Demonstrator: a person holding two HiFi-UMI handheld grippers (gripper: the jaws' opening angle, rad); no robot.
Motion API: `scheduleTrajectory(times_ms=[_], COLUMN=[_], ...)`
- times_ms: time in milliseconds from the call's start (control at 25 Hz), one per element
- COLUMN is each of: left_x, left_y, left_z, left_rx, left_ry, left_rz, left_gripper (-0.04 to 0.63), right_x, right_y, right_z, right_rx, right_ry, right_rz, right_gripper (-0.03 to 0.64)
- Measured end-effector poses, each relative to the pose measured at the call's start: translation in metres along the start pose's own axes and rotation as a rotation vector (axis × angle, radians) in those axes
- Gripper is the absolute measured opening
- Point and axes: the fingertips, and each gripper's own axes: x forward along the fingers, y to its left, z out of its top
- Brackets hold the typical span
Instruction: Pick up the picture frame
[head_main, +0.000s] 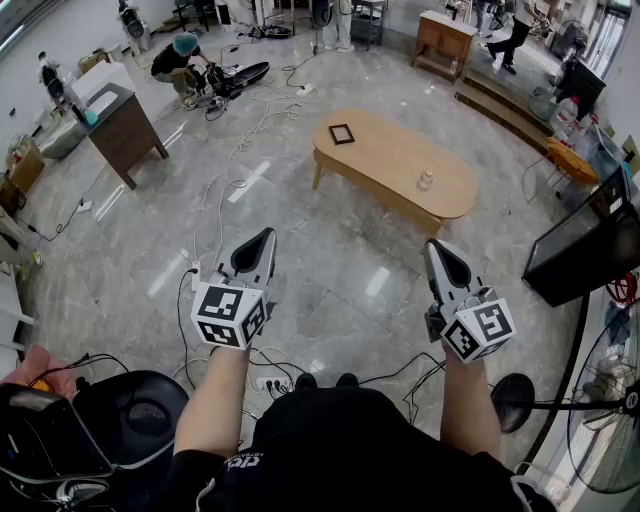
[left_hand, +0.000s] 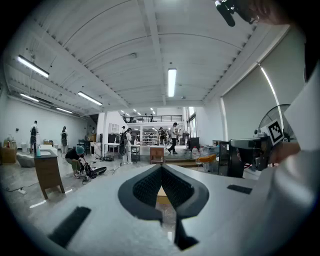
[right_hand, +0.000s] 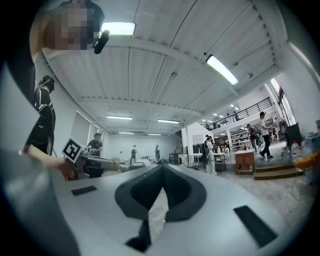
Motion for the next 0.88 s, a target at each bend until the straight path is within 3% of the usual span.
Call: scheduleTrajectory(times_ms=[320,880], left_x=[0.015,0.028], left_y=[-0.036,-0.055], left_z=[-0.003,-0.003], left_rx=[0.008,-0.003], left_ry=[0.007,-0.008], left_rz=[-0.005,-0.016], left_gripper=[0.008,0.009], right_x=[-0.021,-0.044], right_y=[-0.022,-0.038], right_z=[-0.007,0.002], right_rx=[-0.002,0.036], right_ry=[0.01,-0.006], right_rz=[0.019,0.014], right_gripper=[0.002,0.005])
